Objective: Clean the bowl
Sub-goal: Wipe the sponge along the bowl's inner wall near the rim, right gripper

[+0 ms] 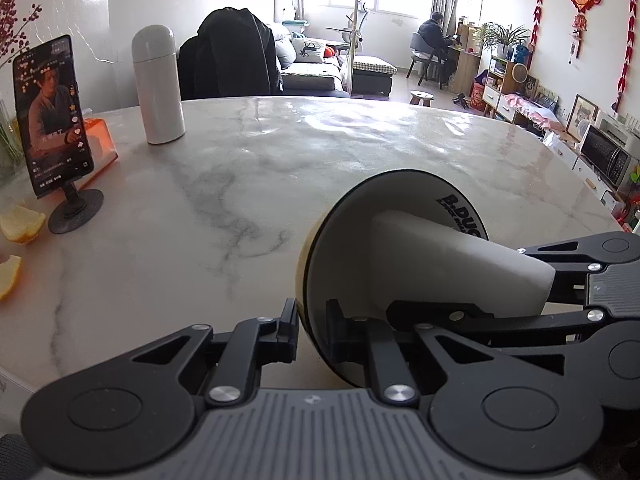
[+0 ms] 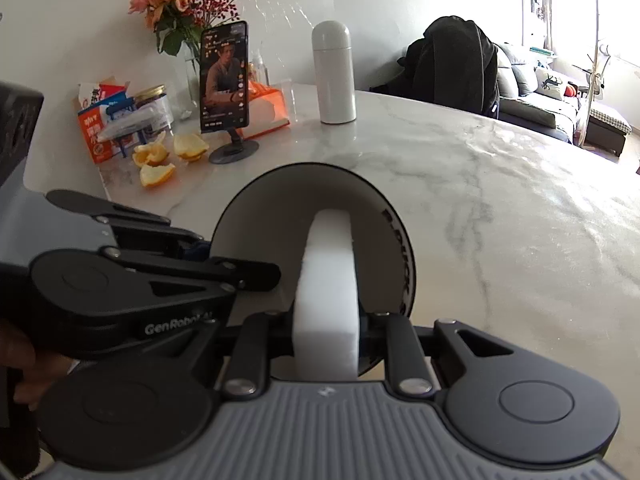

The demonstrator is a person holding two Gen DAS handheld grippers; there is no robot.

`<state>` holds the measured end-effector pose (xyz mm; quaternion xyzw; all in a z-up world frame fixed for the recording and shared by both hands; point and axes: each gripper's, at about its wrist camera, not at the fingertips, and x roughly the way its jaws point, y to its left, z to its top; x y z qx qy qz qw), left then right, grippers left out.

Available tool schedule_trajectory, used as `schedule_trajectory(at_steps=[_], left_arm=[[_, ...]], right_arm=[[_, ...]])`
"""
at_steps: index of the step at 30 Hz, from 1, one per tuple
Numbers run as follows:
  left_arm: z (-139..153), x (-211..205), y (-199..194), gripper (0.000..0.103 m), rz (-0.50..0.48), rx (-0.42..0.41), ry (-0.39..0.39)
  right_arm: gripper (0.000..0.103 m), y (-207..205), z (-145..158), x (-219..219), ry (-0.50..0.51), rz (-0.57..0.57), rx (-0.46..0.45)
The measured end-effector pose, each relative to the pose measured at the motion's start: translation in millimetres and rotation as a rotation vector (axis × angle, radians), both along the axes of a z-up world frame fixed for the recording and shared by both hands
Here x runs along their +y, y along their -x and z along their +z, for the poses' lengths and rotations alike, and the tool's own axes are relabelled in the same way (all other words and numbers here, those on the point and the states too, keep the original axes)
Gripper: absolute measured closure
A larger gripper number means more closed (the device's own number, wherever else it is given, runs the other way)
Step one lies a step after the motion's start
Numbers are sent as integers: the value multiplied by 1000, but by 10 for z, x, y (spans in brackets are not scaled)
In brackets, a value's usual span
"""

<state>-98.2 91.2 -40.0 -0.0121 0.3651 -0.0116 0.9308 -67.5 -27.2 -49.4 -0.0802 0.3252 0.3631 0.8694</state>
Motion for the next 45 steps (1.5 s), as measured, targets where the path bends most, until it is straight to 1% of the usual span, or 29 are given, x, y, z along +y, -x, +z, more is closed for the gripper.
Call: schedule_trajectory(at_steps=[10,16,18,21,24,28,31,33,35,36,40,45], left_arm=[[-36,-351,-219,90,-59,-17,25],[-86,-523,-347,90,-91,-25,90],[-116,-584,-389,90,-102,-35,115],[-136,-665,-425,90,-111,-54,110],[-153,-722,-449,90,-113,-65,123],[-151,-738,-466,90,-132,-67,110],[-153,-712,-495,87,-153,-46,110],[-147,-697,-516,78,-151,-38,99],[-137,-702,-528,71,-145,-35,77],[-130,-707,-538,70,-144,-32,61],[-89,-736,-593,69,-150,-6,30],[-44,-815,-597,69,-175,-23,-48]], right_arm=[[82,-177,24,-301,27,-110,-19],[83,-279,59,-500,66,-167,-39],[81,-304,65,-557,84,-185,-50],[81,-339,64,-638,115,-209,-71],[81,-385,61,-718,114,-224,-76],[81,-412,61,-773,115,-241,-82],[81,-382,48,-762,129,-230,-103],[81,-361,39,-745,135,-224,-115],[81,-358,31,-747,132,-224,-115],[81,-360,28,-755,128,-226,-113],[81,-356,22,-783,117,-234,-107],[81,-365,26,-796,116,-243,-109]])
